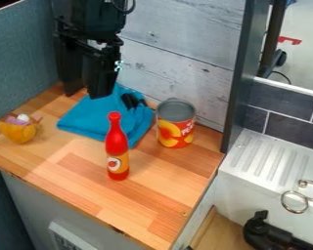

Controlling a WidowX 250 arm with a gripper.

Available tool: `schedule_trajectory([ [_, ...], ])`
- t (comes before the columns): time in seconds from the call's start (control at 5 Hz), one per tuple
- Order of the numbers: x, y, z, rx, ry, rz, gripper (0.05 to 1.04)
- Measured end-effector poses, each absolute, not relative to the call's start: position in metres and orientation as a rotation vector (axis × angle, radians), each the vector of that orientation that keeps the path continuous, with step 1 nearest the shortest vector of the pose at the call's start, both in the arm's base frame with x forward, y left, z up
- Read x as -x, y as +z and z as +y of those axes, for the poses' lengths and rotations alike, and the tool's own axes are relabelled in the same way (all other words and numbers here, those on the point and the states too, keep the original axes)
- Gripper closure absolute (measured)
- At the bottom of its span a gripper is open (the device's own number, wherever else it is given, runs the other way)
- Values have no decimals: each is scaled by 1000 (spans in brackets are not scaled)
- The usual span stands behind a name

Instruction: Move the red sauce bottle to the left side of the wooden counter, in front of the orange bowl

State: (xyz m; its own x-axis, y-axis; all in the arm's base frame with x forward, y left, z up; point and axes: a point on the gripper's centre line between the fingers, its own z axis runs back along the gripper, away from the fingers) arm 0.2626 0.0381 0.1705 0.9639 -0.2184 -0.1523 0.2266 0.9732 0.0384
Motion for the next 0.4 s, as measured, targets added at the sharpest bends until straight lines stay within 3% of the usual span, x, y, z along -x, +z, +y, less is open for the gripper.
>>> schedule_trajectory([
  [0.4, -275, 146, 39, -51, -236, 168, 81],
])
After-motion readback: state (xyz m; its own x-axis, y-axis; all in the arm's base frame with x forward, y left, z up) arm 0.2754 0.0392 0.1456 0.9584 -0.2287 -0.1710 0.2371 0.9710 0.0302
